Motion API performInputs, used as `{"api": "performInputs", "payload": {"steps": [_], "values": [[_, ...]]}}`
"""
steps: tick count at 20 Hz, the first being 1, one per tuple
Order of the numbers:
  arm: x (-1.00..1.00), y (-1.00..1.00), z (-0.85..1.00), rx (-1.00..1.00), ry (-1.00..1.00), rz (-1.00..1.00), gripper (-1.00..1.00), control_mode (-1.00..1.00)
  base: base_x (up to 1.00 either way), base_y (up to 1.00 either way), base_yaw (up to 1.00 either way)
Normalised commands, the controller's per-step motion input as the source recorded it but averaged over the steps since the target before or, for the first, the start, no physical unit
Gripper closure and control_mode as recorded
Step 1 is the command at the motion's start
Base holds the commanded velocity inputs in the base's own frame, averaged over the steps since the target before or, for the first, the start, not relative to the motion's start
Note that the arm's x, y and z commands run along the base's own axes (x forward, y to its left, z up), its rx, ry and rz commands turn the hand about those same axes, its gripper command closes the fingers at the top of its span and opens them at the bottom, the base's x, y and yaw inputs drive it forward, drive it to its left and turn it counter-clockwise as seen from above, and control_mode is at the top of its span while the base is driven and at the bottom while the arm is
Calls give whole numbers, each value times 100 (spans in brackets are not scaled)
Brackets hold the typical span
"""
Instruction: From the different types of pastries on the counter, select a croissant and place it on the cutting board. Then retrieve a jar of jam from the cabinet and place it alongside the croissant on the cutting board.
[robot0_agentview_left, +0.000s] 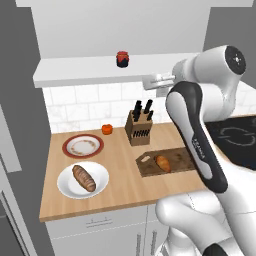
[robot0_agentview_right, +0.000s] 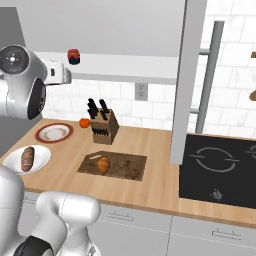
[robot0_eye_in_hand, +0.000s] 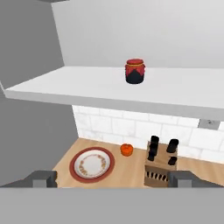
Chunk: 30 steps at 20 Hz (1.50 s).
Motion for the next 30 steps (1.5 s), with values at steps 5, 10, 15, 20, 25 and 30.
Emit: {"api": "performInputs", "payload": {"steps": [5,10,15,20,25,30], "values": [[-1,12,57,0,-8,0,-100,-100,0,0,0],[17,12,18,0,-1,0,-100,-100,0,0,0],[34,1,0,0,2,2,-100,-100,0,0,0],[28,0,0,0,0,1,-100,-100,0,0,0],[30,0,-9,0,2,0,-100,-100,0,0,0],[31,0,-15,0,0,0,-100,-100,0,0,0]]}}
